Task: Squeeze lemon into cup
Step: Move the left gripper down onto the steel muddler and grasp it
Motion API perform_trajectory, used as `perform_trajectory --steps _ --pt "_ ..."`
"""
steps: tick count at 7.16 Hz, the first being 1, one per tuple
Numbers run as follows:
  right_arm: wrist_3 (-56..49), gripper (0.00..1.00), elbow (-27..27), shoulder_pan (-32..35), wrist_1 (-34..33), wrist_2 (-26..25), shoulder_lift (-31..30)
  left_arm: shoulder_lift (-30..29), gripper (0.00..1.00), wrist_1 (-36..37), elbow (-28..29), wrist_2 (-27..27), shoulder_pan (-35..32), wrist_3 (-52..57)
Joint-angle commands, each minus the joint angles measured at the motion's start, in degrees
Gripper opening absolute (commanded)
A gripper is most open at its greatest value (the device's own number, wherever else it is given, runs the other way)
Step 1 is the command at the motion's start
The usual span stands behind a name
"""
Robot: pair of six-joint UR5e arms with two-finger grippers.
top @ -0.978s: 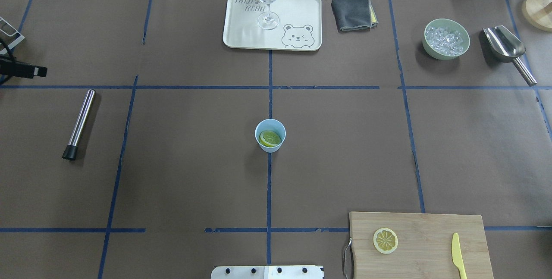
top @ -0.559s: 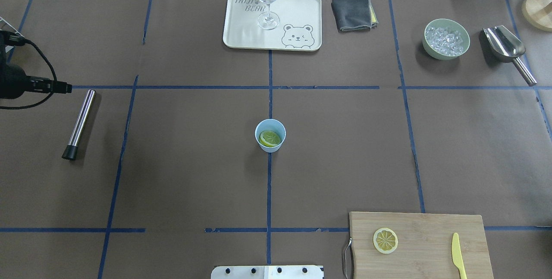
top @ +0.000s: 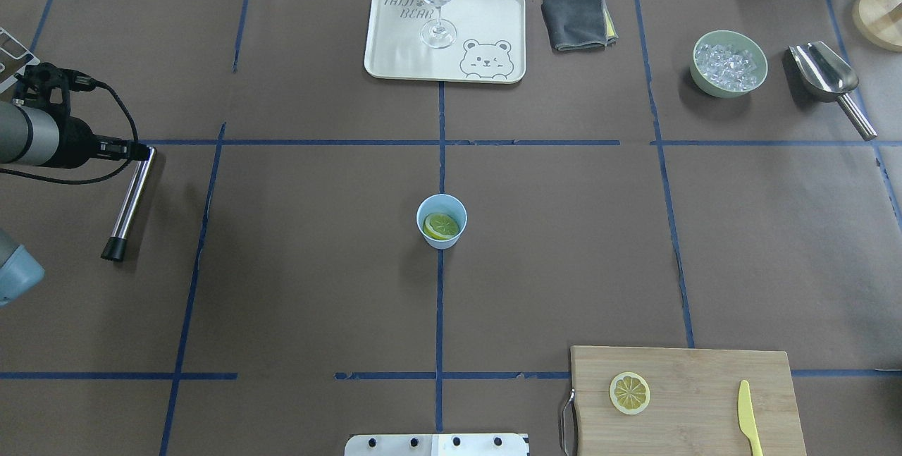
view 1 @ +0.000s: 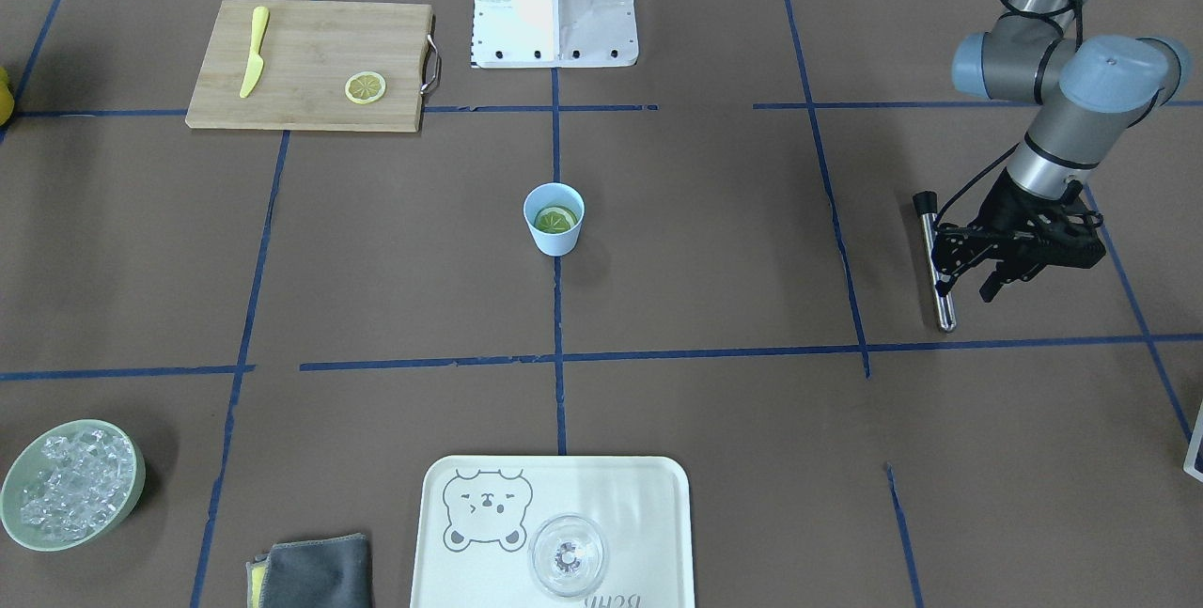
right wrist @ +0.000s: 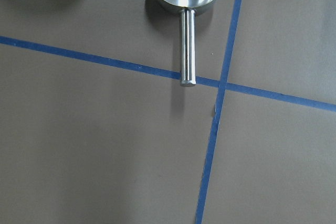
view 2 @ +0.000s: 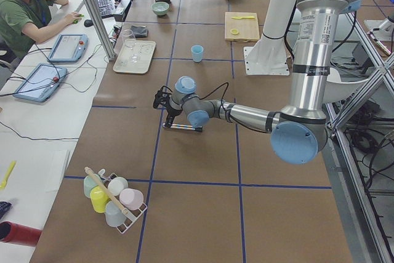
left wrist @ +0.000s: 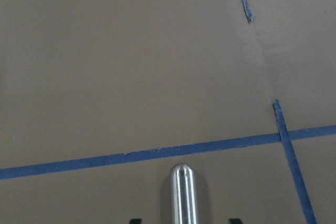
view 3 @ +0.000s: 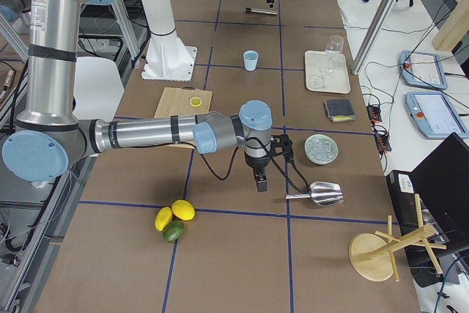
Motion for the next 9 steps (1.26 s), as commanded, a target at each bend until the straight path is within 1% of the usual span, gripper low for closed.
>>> perform_trajectory --steps 1,7,8,9 --pt "0.00 1.00 -0.03 0.06 0.00 0.00 -0.02 -1.93 0.64 -0.14 3.37 0.06 0.17 3.03" --pt "-0.09 1.00 -0.12 0.06 0.00 -0.09 -0.02 -2.29 0.63 -0.32 4.70 0.06 2.28 3.67" --pt "-0.09 1.00 -0.12 0.06 0.00 -0.09 -0.02 -2.29 0.58 -0.32 4.71 0.06 2.37 3.67" --pt "-0.09 1.00 -0.12 0.06 0.00 -0.09 0.07 -2.12 0.48 -0.32 4.79 0.06 2.37 3.67"
